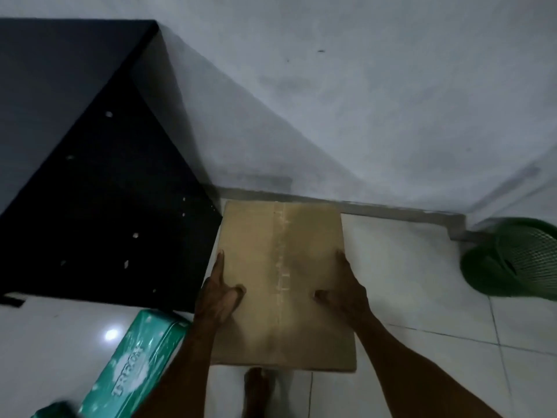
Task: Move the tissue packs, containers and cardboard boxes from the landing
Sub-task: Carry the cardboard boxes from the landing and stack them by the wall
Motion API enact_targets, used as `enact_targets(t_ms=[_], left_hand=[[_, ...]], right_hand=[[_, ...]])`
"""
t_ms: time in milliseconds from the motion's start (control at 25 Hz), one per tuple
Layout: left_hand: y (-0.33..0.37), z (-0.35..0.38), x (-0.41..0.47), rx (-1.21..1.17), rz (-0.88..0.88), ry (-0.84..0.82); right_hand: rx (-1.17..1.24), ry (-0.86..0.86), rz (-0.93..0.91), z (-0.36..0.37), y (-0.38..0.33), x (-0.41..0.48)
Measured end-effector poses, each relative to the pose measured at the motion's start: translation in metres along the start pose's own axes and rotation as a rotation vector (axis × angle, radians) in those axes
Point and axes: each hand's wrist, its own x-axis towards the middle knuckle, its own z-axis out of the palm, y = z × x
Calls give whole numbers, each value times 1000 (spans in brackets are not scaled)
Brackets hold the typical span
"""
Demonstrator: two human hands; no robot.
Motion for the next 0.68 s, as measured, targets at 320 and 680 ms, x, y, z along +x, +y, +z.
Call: enact_targets(t_ms=[320,680], left_hand=[[-5,9,188,57,109,-6],[-5,1,250,-108,210,-106]], right_hand=[[-14,47,63,59,-15,156],[-25,120,67,72,-37,203]])
